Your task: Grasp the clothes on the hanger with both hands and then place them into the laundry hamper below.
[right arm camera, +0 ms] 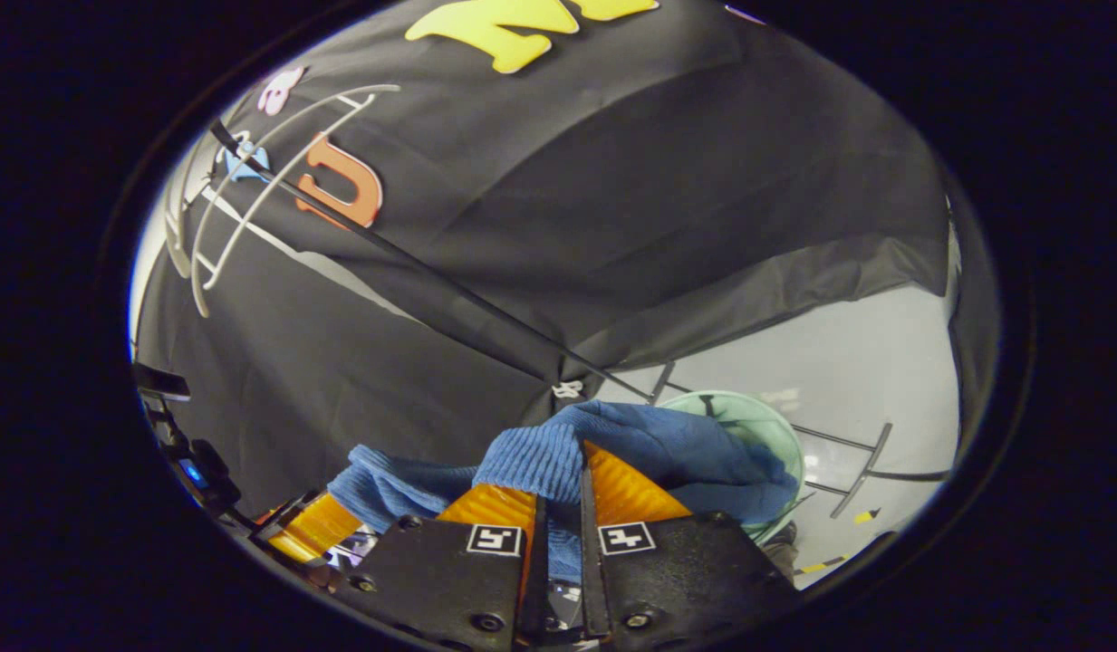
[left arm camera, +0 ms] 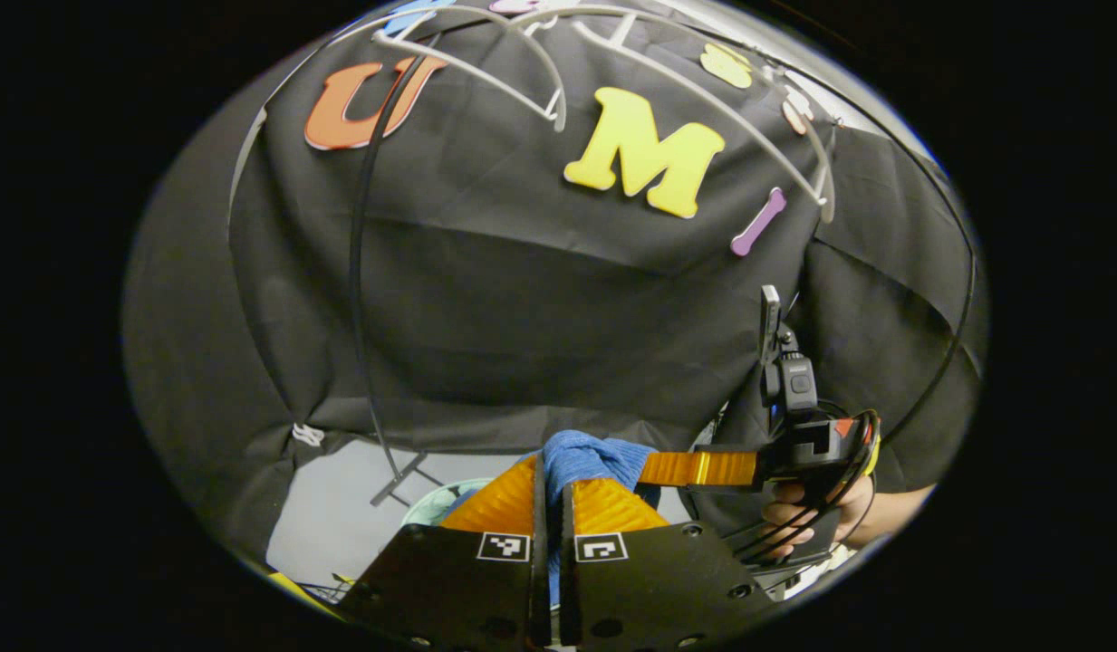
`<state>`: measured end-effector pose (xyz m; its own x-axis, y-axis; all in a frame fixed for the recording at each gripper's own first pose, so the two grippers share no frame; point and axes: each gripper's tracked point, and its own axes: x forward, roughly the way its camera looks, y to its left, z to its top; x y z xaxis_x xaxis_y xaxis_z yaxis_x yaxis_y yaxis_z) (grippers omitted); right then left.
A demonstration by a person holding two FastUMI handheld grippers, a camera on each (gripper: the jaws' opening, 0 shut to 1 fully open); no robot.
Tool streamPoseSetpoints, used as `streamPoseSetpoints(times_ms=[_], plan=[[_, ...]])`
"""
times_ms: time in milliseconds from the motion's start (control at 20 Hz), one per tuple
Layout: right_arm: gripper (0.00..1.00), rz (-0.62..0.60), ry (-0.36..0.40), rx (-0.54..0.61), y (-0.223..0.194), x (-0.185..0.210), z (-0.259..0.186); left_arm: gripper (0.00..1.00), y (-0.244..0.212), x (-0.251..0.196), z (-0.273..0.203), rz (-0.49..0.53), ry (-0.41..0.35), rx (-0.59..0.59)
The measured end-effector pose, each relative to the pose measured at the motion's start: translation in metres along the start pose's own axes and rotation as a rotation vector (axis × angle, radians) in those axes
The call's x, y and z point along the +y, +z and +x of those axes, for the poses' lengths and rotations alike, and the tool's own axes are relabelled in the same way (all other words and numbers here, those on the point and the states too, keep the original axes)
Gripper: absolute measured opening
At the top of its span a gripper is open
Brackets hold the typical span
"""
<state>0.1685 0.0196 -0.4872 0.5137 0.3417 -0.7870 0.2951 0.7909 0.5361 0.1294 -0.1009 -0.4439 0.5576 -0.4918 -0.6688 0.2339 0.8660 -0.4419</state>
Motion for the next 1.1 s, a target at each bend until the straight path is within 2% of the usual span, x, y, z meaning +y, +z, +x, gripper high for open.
streamPoseSetpoints(times_ms=[450, 550, 600, 650, 700, 800, 900, 950, 1000, 1050, 1100], plan=[[0.19, -0.066, -0.265, 0.234, -0.053, -0.088, 0.060, 0.04, -0.043, 0.002, 0.002, -0.077, 0.144, 0.249], [0.24, -0.093, -0.293, 0.273, -0.058, -0.092, 0.055, 0.04, -0.055, 0.007, 0.003, -0.103, 0.186, 0.316], [0.27, -0.092, -0.298, 0.283, -0.057, -0.091, 0.054, 0.19, -0.065, 0.007, -0.004, -0.128, 0.203, 0.372], [0.37, -0.085, -0.291, 0.279, -0.055, -0.093, 0.054, 0.24, -0.074, 0.004, -0.010, -0.170, 0.202, 0.426], [0.47, -0.081, -0.291, 0.269, -0.052, -0.094, 0.054, 0.40, -0.080, -0.002, -0.014, -0.213, 0.187, 0.466], [0.51, -0.103, -0.299, 0.243, -0.045, -0.097, 0.050, 0.59, -0.084, -0.006, -0.015, -0.259, 0.170, 0.501], [0.52, -0.126, -0.311, 0.219, -0.037, -0.094, 0.039, 0.78, -0.089, 0.000, -0.016, -0.250, 0.180, 0.504], [0.52, -0.133, -0.311, 0.203, -0.034, -0.091, 0.033, 0.99, -0.089, 0.001, -0.018, -0.241, 0.183, 0.504], [0.52, -0.137, -0.310, 0.183, -0.029, -0.087, 0.024, 0.84, -0.087, 0.001, -0.019, -0.231, 0.180, 0.501], [0.52, -0.132, -0.320, 0.164, -0.026, -0.082, 0.010, 1.00, -0.084, 0.000, -0.022, -0.221, 0.177, 0.491], [0.59, -0.127, -0.311, 0.132, -0.022, -0.075, 0.001, 0.95, -0.080, -0.001, -0.027, -0.209, 0.175, 0.480]])
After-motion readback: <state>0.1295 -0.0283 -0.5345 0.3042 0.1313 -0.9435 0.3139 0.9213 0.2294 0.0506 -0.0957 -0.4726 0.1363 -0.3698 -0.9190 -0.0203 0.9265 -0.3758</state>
